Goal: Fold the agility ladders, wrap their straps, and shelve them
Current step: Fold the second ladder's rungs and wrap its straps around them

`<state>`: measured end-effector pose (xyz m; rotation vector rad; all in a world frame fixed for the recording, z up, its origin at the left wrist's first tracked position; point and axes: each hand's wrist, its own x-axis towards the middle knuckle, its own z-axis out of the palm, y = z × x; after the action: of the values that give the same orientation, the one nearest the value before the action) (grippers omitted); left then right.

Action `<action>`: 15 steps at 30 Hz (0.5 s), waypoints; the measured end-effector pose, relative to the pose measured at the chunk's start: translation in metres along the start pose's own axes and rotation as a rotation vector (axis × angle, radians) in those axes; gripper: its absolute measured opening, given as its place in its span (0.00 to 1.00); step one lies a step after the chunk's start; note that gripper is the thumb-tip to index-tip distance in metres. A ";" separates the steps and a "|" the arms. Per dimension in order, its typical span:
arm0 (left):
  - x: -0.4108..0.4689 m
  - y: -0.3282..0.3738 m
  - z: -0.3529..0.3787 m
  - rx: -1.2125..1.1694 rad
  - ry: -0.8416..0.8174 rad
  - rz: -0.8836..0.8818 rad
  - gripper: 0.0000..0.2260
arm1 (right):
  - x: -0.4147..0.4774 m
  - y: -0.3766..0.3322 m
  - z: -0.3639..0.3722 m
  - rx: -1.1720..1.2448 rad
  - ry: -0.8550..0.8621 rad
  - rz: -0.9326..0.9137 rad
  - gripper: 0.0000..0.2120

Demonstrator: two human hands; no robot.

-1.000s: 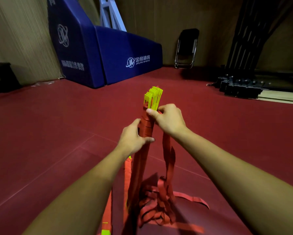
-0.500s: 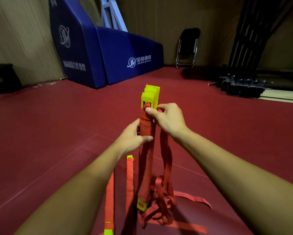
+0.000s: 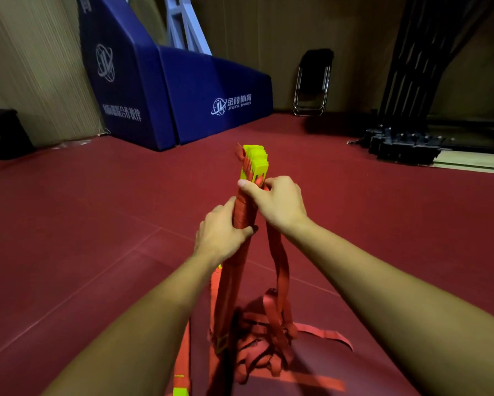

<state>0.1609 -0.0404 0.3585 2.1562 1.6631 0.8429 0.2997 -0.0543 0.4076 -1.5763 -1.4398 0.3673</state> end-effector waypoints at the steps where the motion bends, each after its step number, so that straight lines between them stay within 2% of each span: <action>1: 0.002 -0.002 -0.002 -0.107 -0.061 0.007 0.23 | 0.001 -0.001 -0.001 0.016 -0.007 -0.020 0.28; 5: 0.003 -0.009 -0.005 -0.509 -0.341 0.011 0.28 | 0.002 -0.001 -0.003 0.044 -0.072 -0.089 0.25; 8: 0.000 -0.013 0.000 -0.604 -0.335 0.002 0.29 | 0.003 0.002 -0.003 0.048 -0.095 -0.109 0.23; 15: 0.000 -0.015 0.005 -0.145 -0.058 -0.038 0.29 | 0.007 0.005 -0.007 0.083 -0.082 -0.006 0.24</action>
<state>0.1525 -0.0359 0.3463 2.0260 1.5600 0.8544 0.3096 -0.0506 0.4100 -1.5050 -1.4717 0.4872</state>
